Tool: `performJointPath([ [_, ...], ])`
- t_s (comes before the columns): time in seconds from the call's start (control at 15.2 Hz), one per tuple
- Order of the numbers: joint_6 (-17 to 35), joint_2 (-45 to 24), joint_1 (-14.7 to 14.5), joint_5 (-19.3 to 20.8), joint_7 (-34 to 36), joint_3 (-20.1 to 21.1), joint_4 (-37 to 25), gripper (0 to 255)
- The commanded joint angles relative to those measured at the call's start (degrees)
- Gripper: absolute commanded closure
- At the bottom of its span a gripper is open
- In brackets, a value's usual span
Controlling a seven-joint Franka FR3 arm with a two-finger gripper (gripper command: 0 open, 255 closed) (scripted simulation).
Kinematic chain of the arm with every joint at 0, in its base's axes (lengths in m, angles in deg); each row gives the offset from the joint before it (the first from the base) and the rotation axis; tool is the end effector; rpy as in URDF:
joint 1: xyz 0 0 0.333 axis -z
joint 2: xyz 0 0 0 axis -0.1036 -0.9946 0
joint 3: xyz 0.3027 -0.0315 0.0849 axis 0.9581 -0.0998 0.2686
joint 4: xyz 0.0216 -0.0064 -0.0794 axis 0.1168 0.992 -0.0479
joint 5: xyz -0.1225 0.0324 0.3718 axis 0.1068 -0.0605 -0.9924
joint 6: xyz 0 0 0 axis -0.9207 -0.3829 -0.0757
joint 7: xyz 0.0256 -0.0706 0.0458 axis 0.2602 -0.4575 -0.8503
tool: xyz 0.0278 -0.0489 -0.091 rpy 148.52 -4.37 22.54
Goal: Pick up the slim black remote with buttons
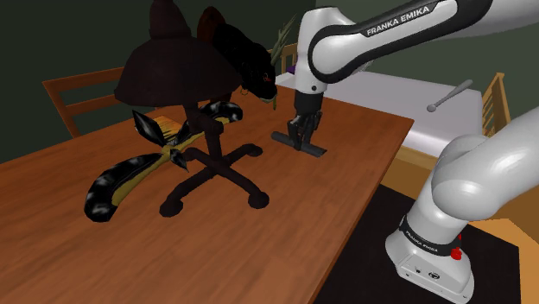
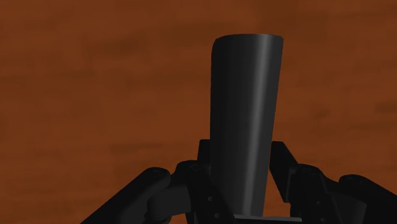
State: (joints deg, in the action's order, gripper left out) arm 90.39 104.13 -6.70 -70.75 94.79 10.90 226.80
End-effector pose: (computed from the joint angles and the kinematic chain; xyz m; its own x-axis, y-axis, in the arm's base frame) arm 0.3792 0.0693 0.4442 0.9997 -0.0237 -0.0093 -0.0244 -0.9964 -0.0815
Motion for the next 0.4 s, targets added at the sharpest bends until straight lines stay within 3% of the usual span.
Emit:
performJointPath([
  [0.0,-1.71,0.62,0.03,0.12,0.14,-0.11,-1.09,255],
  [0.33,-4.33,1.27,0.09,0.32,0.35,-0.3,-3.05,255],
])
